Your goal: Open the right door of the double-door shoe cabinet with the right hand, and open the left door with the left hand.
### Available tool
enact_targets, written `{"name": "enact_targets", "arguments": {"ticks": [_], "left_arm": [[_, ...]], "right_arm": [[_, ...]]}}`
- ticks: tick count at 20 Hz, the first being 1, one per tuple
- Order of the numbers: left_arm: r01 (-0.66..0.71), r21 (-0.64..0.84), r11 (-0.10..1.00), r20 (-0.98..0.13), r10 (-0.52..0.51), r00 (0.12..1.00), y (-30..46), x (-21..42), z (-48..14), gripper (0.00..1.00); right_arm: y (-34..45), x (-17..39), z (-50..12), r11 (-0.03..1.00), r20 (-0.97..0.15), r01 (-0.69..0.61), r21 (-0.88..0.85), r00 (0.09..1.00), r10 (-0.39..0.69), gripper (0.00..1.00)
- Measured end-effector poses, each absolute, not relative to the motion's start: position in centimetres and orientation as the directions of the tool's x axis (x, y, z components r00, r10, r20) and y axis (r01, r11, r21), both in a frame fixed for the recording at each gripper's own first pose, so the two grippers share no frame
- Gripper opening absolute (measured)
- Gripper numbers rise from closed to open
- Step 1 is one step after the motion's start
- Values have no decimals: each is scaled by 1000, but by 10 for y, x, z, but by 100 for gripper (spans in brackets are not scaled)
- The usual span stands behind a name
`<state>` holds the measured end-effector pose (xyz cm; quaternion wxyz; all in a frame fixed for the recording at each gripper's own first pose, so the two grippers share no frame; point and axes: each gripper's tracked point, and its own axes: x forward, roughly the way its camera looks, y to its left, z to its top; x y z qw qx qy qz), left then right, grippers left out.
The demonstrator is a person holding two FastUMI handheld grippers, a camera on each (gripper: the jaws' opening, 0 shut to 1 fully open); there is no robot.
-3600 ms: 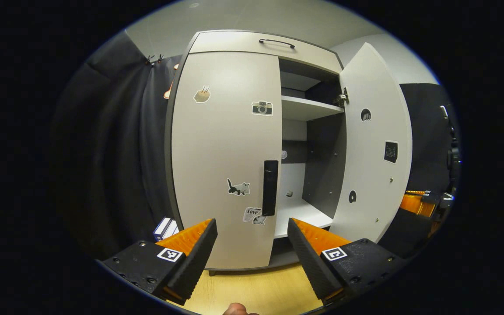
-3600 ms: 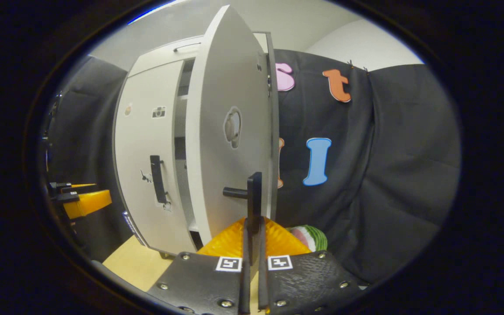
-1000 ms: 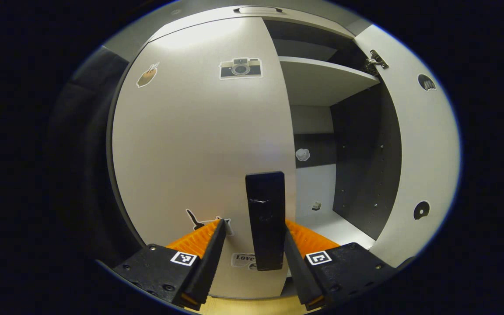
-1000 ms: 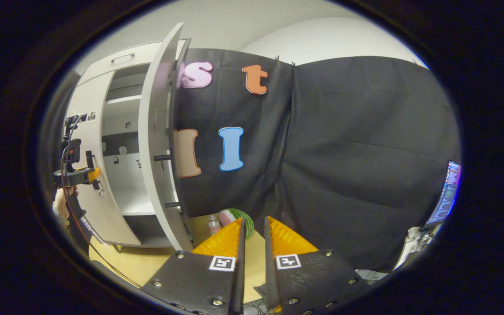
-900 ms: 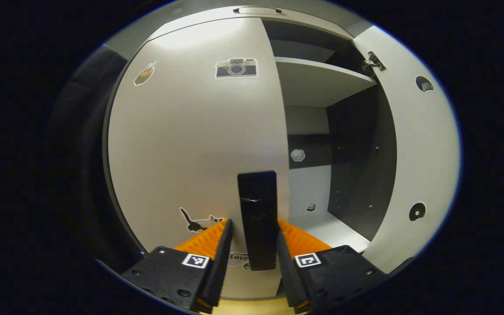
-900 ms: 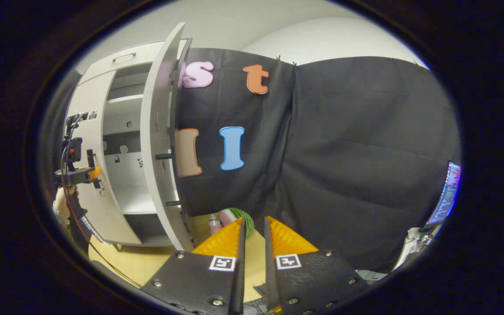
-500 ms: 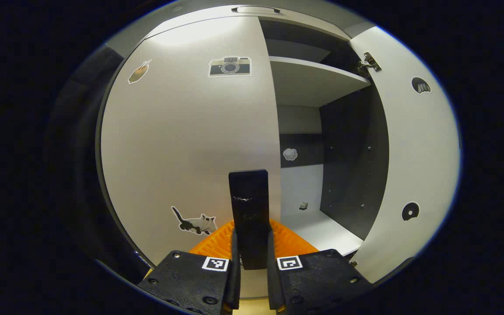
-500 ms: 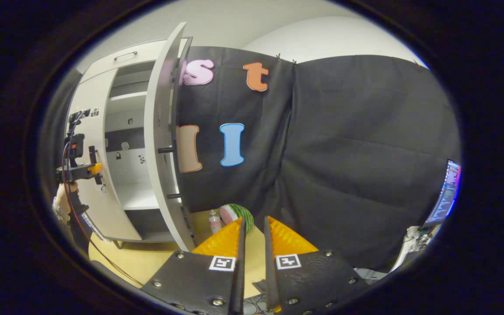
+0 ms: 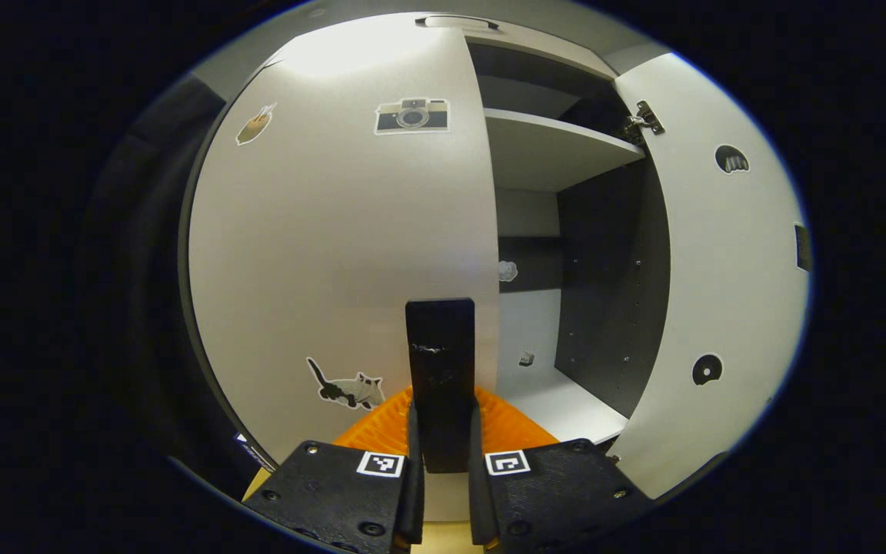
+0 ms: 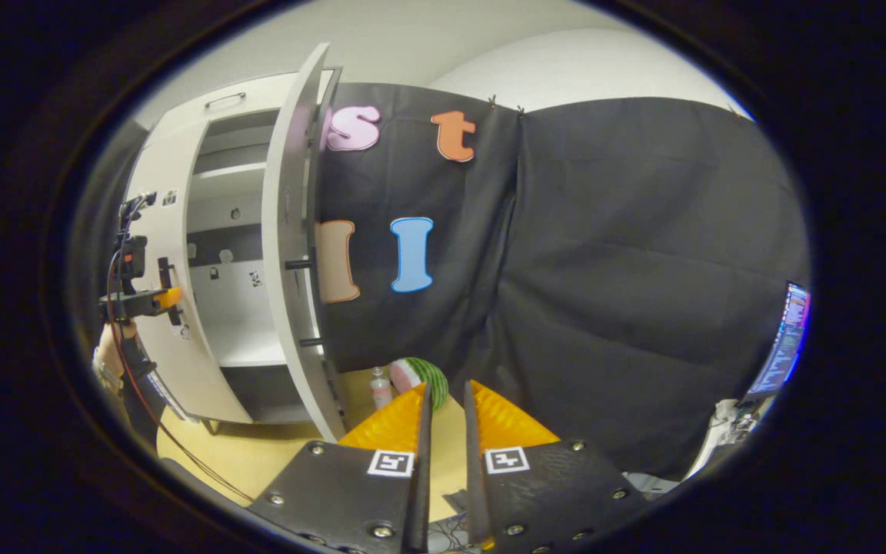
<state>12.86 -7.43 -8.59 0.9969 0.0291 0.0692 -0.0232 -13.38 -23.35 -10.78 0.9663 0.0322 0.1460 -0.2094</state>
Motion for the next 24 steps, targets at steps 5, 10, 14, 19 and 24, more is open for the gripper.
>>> {"name": "enact_targets", "arguments": {"ticks": [5, 10, 14, 19, 24], "left_arm": [[56, 56, 997, -145, -47, 988, -71, 123, -86, 24], [67, 54, 996, -147, -58, 987, -69, 113, -85, 25], [77, 52, 996, -148, -68, 987, -67, 104, -85, 25], [93, 49, 994, -145, -85, 986, -64, 93, -85, 24], [105, 43, 994, -144, -97, 985, -60, 81, -85, 24]], "right_arm": [[-227, -134, -111, 919, -304, 393, 8, 877, -372, 20], [-219, -129, -112, 929, -309, 370, 13, 885, -348, 20], [-210, -124, -113, 936, -313, 351, 16, 891, -328, 20], [-195, -120, -116, 947, -322, 321, 26, 899, -296, 20], [-183, -117, -117, 954, -324, 299, 39, 907, -271, 20]]}}
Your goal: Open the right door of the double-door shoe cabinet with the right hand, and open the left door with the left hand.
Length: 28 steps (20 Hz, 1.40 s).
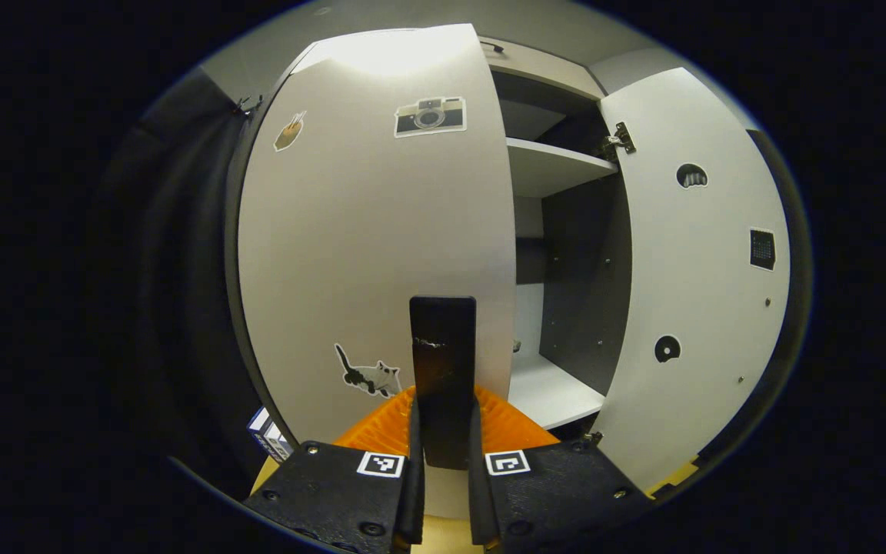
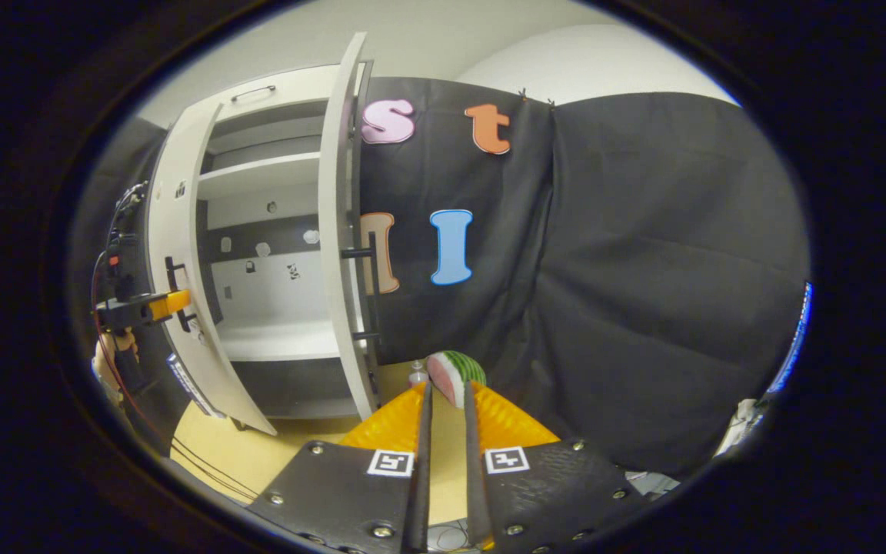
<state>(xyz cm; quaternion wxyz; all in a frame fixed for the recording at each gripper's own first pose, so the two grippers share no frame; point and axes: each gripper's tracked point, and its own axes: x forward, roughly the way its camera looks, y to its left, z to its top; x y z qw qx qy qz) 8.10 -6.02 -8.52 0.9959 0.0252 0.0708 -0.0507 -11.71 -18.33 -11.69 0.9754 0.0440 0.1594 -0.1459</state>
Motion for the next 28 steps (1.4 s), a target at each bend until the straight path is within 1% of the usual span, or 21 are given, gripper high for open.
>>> {"name": "enact_targets", "arguments": {"ticks": [1, 3, 7, 13, 15, 28], "left_arm": [[107, 40, 993, -144, -100, 985, -58, 77, -85, 26], [110, 36, 993, -145, -104, 984, -56, 72, -85, 23], [121, 29, 992, -147, -116, 982, -51, 62, -85, 25], [129, 27, 991, -147, -124, 981, -42, 48, -85, 24], [129, 22, 991, -151, -124, 981, -39, 44, -85, 25], [107, 18, 994, -149, -104, 983, -20, 21, -83, 24]], "right_arm": [[-182, -115, -117, 954, -325, 296, 41, 907, -267, 20], [-180, -112, -117, 955, -323, 294, 46, 909, -264, 20], [-178, -106, -120, 954, -327, 288, 82, 912, -247, 19], [-180, -94, -130, 953, -344, 283, 111, 911, -230, 20], [-182, -90, -132, 953, -347, 285, 108, 909, -232, 20], [-182, -77, -134, 951, -343, 287, 118, 910, -232, 20]]}}
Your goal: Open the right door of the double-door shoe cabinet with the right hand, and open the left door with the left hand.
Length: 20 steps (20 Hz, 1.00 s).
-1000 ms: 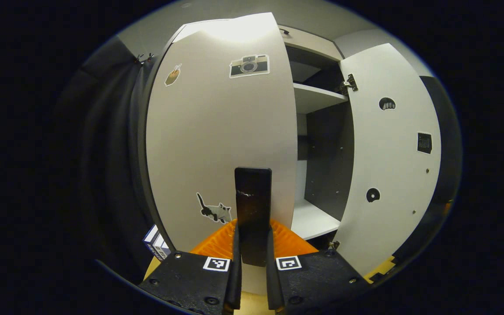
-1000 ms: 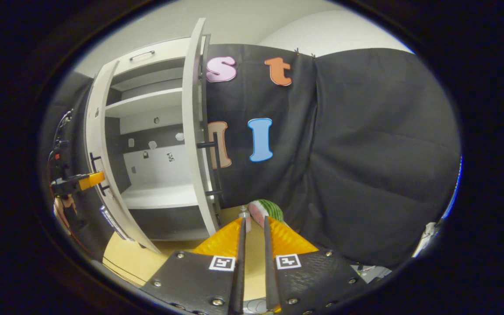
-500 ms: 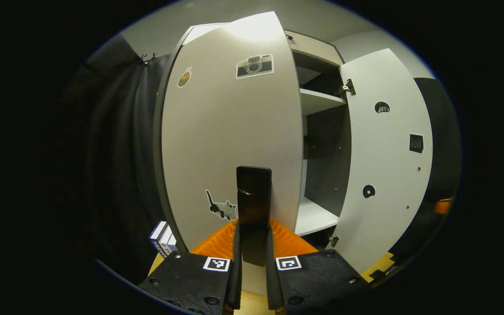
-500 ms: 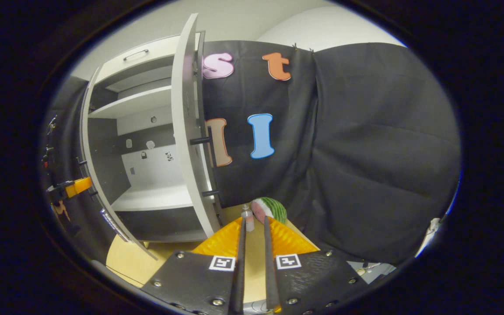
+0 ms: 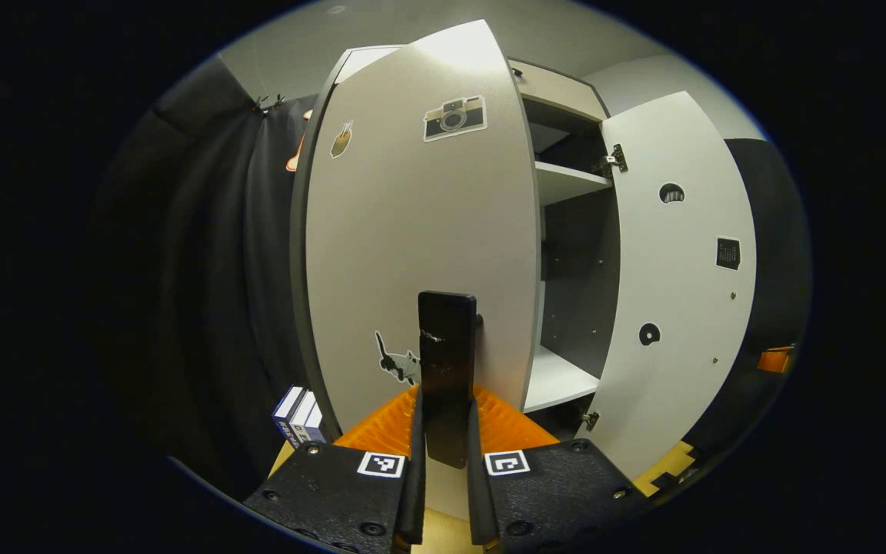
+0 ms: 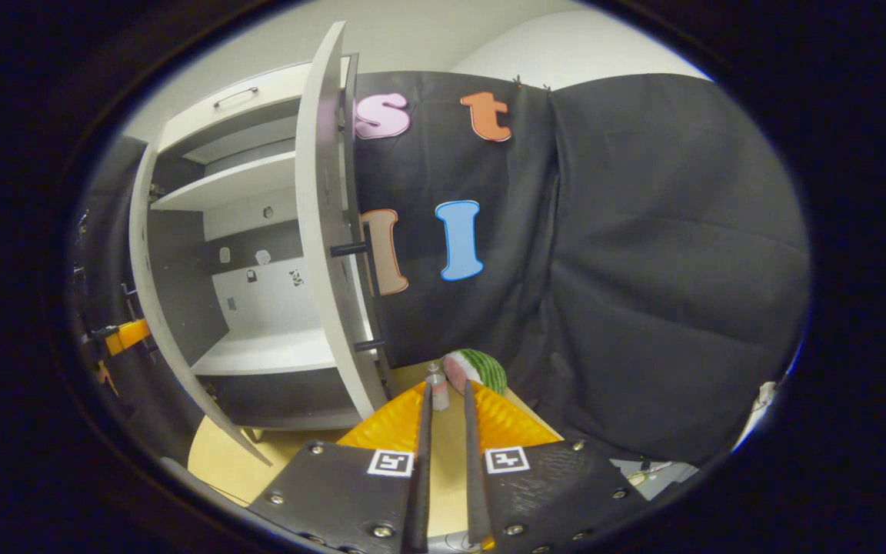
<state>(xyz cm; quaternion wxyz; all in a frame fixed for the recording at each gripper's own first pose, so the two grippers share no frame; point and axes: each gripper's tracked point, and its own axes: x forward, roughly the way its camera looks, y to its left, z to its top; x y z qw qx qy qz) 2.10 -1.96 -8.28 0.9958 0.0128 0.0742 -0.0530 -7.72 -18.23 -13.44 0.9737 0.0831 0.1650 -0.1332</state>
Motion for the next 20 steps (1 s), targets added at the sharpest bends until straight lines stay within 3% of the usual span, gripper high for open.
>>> {"name": "enact_targets", "arguments": {"ticks": [20], "left_arm": [[56, 7, 998, -166, -55, 985, 15, -5, -85, 23]], "right_arm": [[-173, -67, -135, 957, -351, 256, 136, 916, -196, 20]]}}
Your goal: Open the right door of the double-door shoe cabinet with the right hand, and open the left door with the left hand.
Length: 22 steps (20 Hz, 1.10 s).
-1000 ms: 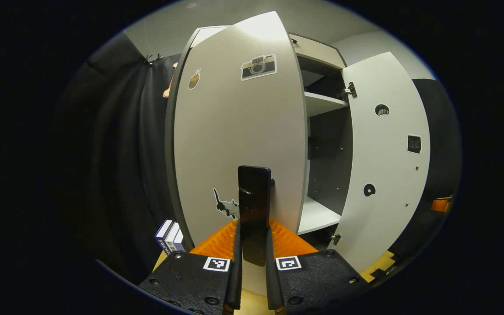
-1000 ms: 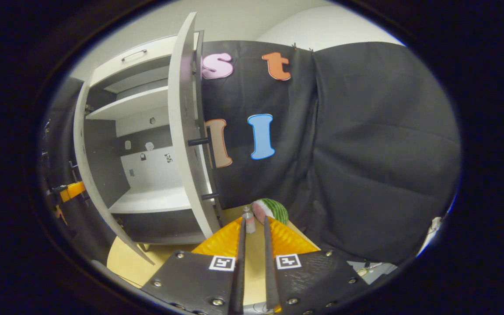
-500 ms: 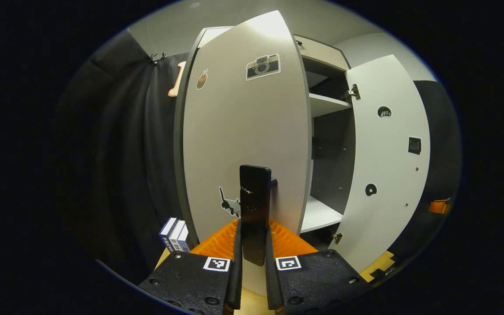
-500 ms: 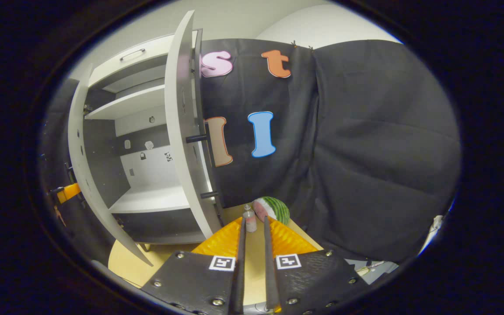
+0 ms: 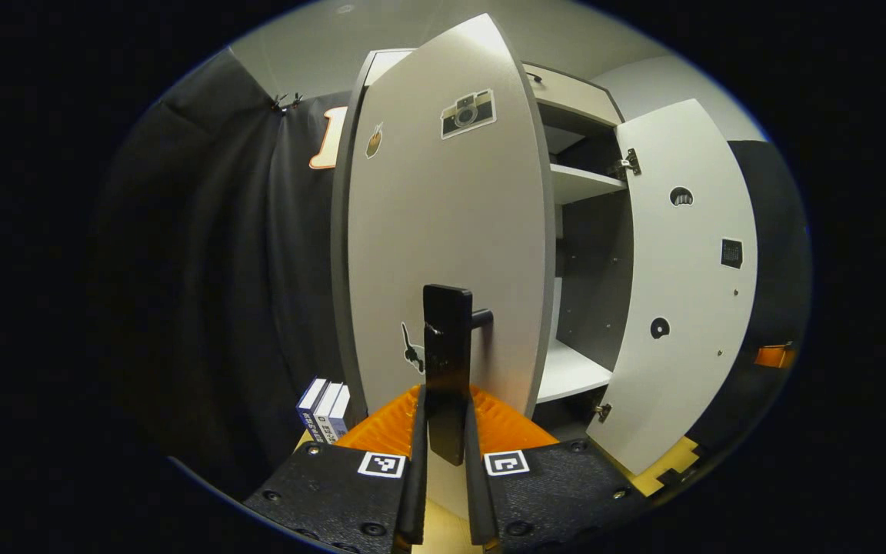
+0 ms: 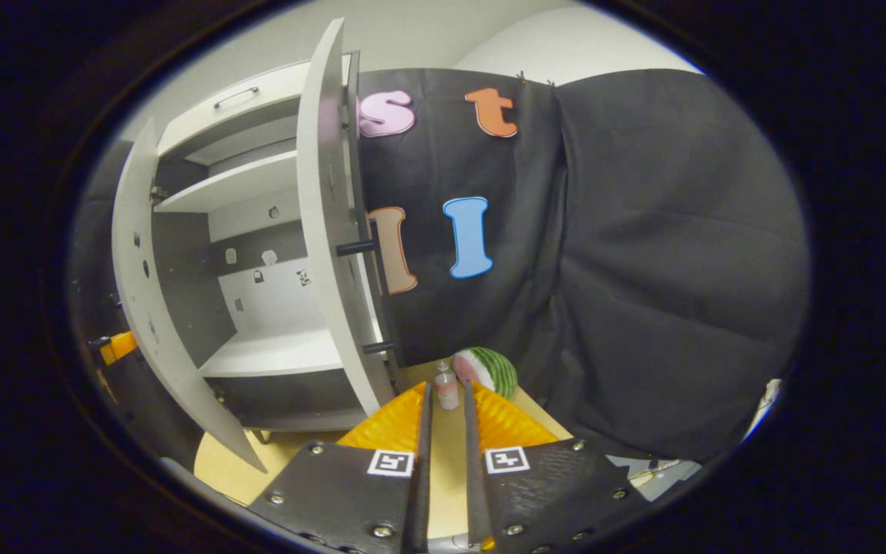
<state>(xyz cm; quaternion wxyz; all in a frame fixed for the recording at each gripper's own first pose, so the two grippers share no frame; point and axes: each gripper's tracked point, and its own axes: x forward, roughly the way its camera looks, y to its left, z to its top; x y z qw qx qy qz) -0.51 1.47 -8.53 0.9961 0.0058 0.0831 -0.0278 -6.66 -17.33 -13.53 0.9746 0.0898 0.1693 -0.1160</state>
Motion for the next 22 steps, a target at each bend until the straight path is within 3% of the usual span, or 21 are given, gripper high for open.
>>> {"name": "enact_targets", "arguments": {"ticks": [12, 17, 22], "left_arm": [[47, 8, 999, -197, -45, 979, 31, -15, -85, 18], [4, 4, 1000, -194, -3, 981, 49, -22, -83, 17], [-53, 32, 998, -199, 58, 978, 79, -32, -81, 10]], "right_arm": [[-173, -75, -137, 951, -349, 264, 163, 917, -195, 20], [-164, -70, -139, 955, -349, 248, 164, 920, -179, 20], [-152, -61, -142, 962, -352, 220, 159, 924, -153, 20]]}}
